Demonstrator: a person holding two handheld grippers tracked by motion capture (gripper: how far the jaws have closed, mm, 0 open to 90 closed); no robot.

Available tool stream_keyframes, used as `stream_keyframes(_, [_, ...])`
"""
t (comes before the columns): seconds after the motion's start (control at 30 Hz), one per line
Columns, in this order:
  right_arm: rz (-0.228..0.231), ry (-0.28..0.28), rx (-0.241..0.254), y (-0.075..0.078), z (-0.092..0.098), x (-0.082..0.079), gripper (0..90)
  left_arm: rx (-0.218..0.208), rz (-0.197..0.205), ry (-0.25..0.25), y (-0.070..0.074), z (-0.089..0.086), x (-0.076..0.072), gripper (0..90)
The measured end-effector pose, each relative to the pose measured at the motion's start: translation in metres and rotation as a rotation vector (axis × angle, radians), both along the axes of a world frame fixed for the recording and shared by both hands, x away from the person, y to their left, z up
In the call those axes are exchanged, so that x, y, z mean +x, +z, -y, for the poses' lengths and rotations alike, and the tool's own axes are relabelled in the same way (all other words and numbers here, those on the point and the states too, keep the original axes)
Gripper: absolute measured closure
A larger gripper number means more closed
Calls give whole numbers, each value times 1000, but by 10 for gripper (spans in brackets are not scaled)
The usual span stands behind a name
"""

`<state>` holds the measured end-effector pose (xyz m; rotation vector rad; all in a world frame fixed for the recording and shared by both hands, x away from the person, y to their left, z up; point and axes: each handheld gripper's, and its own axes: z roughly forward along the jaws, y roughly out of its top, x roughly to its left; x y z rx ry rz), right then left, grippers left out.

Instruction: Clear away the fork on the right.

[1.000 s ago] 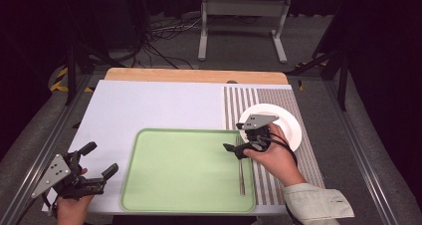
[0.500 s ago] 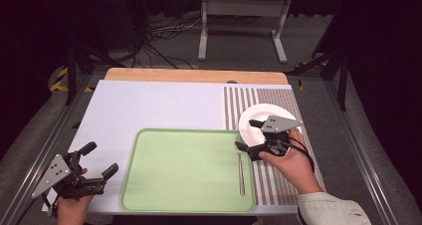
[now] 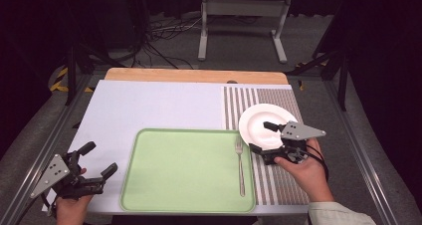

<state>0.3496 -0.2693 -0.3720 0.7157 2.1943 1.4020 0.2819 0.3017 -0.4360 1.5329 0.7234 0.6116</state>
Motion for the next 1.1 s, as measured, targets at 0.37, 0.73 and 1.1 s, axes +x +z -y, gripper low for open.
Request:
stream_keyframes(0.37, [18,-30,57,-15,24,-10,137,0,4,5,0,-1,0,3])
stream_keyframes(0.73, [20,-49,109,-33,43,-18,135,-1,3,8,-1,-1,0,3])
stream_keyframes(1.1, [-7,-74,120,-57,56,-21,135,-4,1,10,-1,-3,0,3])
